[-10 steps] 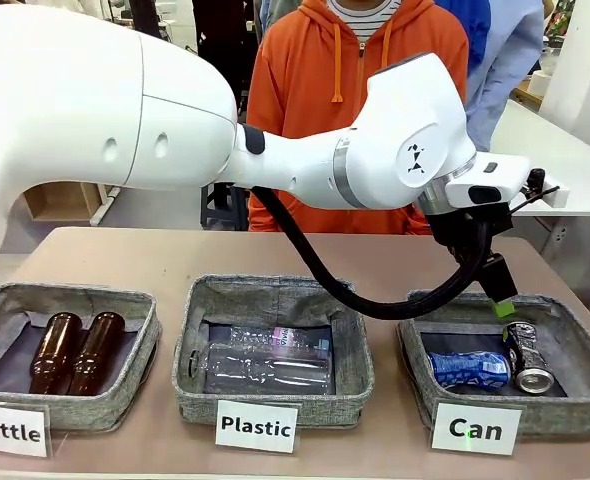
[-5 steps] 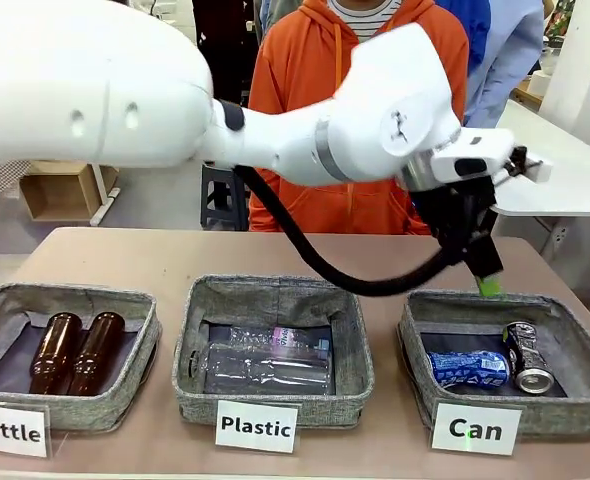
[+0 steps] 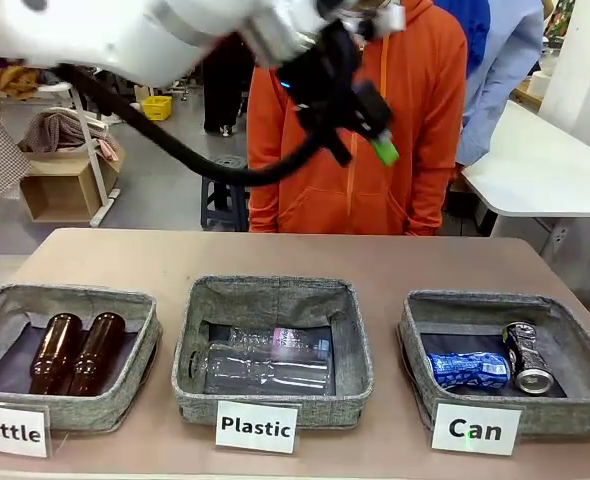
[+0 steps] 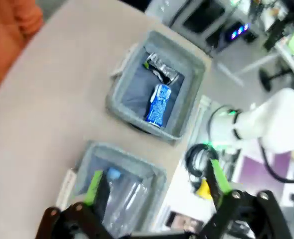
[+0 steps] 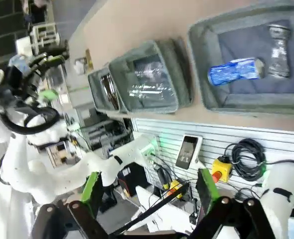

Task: Sort the can waste into the basket.
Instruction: Pick up the can waste from the table and place it in the right Fabric basket.

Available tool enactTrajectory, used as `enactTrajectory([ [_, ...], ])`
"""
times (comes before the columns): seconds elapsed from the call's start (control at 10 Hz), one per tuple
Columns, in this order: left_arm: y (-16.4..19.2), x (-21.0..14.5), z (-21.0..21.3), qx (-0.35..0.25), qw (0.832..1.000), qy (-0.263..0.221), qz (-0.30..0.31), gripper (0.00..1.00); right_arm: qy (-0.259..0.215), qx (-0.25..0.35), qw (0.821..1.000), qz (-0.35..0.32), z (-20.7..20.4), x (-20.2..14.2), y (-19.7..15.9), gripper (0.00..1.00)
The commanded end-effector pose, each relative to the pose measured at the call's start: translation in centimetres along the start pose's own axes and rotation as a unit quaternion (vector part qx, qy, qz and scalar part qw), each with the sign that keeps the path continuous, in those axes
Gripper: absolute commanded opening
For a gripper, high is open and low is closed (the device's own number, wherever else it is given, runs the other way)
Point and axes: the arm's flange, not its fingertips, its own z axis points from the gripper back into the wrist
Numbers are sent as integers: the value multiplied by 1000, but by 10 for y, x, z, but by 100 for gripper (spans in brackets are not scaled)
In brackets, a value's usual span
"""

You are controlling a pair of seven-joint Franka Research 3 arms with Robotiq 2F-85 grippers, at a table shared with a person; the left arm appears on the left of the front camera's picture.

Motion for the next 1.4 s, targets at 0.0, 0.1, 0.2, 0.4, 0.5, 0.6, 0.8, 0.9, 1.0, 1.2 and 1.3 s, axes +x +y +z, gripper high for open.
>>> enactTrajectory([
  [0.0,30,-72,42,-55,995,-54,60,100,39,24,998,38,-50,24,21,100],
  [0.1,51,-104,71,-70,989,-94,88,100,65,48,995,52,-82,32,29,100],
  [0.2,74,-138,95,-91,981,-126,120,100,92,90,990,56,-113,38,34,100],
  [0.4,135,-218,125,-136,953,-181,200,100,99,172,979,37,-171,48,25,100],
  [0.5,161,-258,134,-175,938,-204,220,100,79,218,972,38,-185,54,13,100],
  [0.6,185,-295,139,-203,924,-228,231,100,23,229,971,62,-193,66,-6,100],
  [0.8,216,-364,129,-240,904,-276,221,100,-26,244,968,54,-192,84,-42,100],
  [0.9,224,-385,117,-238,902,-295,206,100,-44,230,971,45,-187,88,-49,100],
  [1.0,210,-355,139,-214,912,-251,245,100,6,226,973,42,-191,78,-32,100],
  [1.2,210,-355,139,-214,912,-251,245,100,6,226,973,42,-191,78,-32,100],
  [1.3,210,-355,139,-214,912,-251,245,100,6,226,973,42,-191,78,-32,100],
])
